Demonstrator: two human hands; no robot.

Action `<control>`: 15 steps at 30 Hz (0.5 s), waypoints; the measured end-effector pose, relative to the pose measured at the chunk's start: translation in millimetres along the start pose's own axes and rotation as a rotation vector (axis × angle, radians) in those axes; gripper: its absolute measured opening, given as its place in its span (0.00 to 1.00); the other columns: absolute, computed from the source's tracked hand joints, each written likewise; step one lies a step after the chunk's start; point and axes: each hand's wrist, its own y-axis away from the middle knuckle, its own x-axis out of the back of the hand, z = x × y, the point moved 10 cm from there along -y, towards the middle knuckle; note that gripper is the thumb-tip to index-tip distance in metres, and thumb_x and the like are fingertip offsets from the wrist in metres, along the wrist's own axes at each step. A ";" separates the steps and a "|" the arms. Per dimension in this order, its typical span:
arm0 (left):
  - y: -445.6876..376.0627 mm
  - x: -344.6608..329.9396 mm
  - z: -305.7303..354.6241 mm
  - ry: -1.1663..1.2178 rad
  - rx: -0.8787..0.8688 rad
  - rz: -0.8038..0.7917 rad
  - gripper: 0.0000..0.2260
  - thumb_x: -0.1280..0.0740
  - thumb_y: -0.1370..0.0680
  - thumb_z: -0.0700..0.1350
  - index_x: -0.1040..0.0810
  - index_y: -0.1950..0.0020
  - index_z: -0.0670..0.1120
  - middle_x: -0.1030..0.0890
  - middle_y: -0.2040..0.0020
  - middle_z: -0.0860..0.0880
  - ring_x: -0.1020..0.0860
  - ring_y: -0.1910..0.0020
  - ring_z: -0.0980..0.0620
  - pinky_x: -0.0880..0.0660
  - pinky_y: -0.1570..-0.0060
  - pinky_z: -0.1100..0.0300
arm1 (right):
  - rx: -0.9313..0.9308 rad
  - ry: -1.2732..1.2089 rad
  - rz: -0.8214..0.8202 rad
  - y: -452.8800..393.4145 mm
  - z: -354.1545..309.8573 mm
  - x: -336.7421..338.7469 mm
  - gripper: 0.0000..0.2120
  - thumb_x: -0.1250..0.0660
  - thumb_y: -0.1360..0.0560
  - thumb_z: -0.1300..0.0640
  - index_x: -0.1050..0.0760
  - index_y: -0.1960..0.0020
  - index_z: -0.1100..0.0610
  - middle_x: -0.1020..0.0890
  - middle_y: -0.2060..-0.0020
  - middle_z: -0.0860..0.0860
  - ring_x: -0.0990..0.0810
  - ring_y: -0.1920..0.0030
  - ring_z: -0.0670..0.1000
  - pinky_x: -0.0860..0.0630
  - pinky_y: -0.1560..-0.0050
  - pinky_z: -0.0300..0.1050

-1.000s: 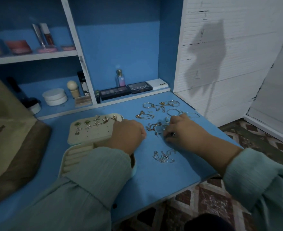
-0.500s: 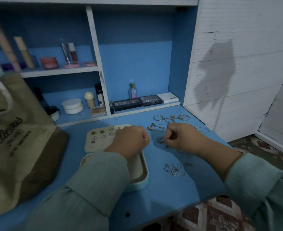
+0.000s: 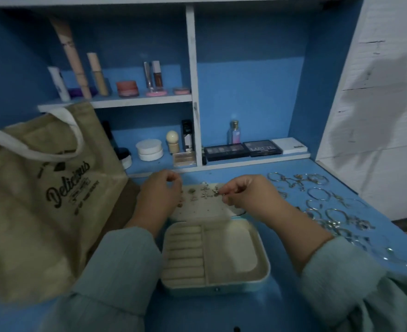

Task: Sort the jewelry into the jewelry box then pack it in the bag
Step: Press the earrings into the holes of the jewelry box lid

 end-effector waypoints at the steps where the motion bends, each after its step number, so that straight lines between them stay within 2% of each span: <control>1: -0.9 0.0 -8.5 0.026 0.033 0.001 0.04 0.40 0.20 0.48 0.27 0.51 0.50 0.25 0.51 0.52 0.28 0.54 0.56 0.33 0.56 0.62 | -0.006 -0.010 -0.003 -2.6 0.3 -5.5 0.05 0.29 0.30 0.67 0.19 0.58 0.58 0.23 0.71 0.47 0.27 0.78 0.36 0.31 0.75 0.27; 4: -2.8 -6.2 -29.5 0.097 0.117 -0.040 0.05 0.43 0.19 0.46 0.29 0.50 0.48 0.26 0.51 0.51 0.29 0.53 0.56 0.36 0.56 0.64 | -0.008 -0.002 -0.025 -9.5 0.3 -18.0 0.06 0.29 0.29 0.66 0.18 0.54 0.59 0.22 0.70 0.45 0.27 0.77 0.34 0.30 0.74 0.26; 7: -6.4 -13.1 -39.7 0.122 0.148 -0.087 0.05 0.44 0.18 0.45 0.30 0.50 0.47 0.26 0.52 0.51 0.30 0.55 0.57 0.37 0.63 0.65 | 0.008 0.030 -0.063 -14.4 -3.9 -25.9 0.06 0.30 0.29 0.67 0.18 0.55 0.58 0.21 0.69 0.45 0.26 0.76 0.33 0.30 0.72 0.25; 12: -12.2 -16.6 -42.5 0.160 0.127 -0.096 0.06 0.44 0.19 0.45 0.31 0.54 0.49 0.25 0.51 0.51 0.28 0.53 0.56 0.37 0.63 0.66 | 0.007 0.052 -0.048 -23.7 -4.6 -28.9 0.06 0.29 0.30 0.66 0.18 0.58 0.57 0.20 0.72 0.47 0.25 0.75 0.37 0.25 0.65 0.34; 15: -13.1 -17.4 -40.7 0.126 0.097 -0.098 0.07 0.44 0.19 0.45 0.31 0.56 0.50 0.24 0.52 0.52 0.28 0.56 0.58 0.37 0.68 0.68 | 0.021 0.084 -0.052 -22.6 -7.1 -32.0 0.09 0.29 0.30 0.65 0.20 0.63 0.52 0.21 0.72 0.46 0.27 0.76 0.36 0.28 0.69 0.31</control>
